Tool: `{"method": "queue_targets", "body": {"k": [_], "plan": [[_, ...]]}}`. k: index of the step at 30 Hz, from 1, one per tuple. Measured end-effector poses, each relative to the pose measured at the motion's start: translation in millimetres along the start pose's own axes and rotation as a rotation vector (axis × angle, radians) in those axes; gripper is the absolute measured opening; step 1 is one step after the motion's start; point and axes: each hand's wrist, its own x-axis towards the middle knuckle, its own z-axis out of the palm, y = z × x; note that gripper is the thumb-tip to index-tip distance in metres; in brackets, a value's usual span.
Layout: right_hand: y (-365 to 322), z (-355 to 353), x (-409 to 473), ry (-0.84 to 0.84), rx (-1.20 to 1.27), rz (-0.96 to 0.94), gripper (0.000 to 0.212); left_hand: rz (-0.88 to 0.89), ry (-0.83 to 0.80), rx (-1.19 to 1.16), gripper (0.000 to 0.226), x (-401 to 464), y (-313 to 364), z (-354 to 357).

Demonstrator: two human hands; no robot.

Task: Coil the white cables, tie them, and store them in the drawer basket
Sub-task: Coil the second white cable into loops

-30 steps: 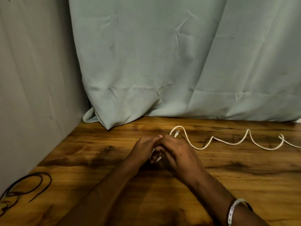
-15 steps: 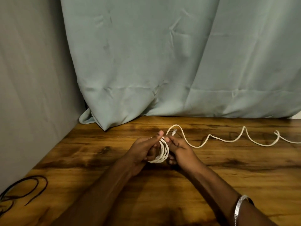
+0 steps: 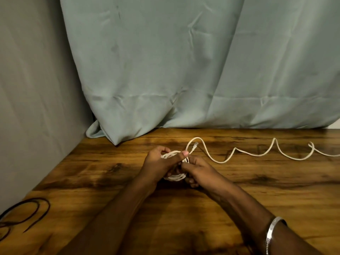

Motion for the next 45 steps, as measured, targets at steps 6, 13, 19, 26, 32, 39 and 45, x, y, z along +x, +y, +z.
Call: {"method": "queue_targets", "body": {"k": [6,13,19,26,32,39,45], "plan": [[3.9,-3.6,6.5,0.016,0.164,0.098,0.026,-0.041,-0.188,-0.151,0.036,2.0,4.6,-10.0],[6.8,-16.2,10.4,-0.022,0.318,0.146,0.024,-0.158,-0.316,-0.472,0.030,10.3,-1.7,-11.9],[5.2,-18.0,10.2,-0.077,0.415,0.194,0.016,-0.152,-0.351,-0.516,0.019,12.6,-0.2,-12.1],[5.4,-21.7,13.3,-0.150,0.515,0.182,0.039,-0.103,-0.372,-0.488,0.018,11.5,-0.9,-12.4],[9.6,-12.2,12.6,-0.013,0.429,0.109,0.035,-0.066,-0.333,-0.412,0.018,11.0,-4.0,-14.8],[5.3,16.5,3.9,0.117,0.227,-0.025,0.040,0.054,-0.143,-0.211,0.022,-10.7,-2.2,-24.8],[4.4,40.5,-1.9,0.087,0.068,-0.066,0.042,0.231,0.221,0.257,0.021,-51.6,12.7,-65.6]]}}
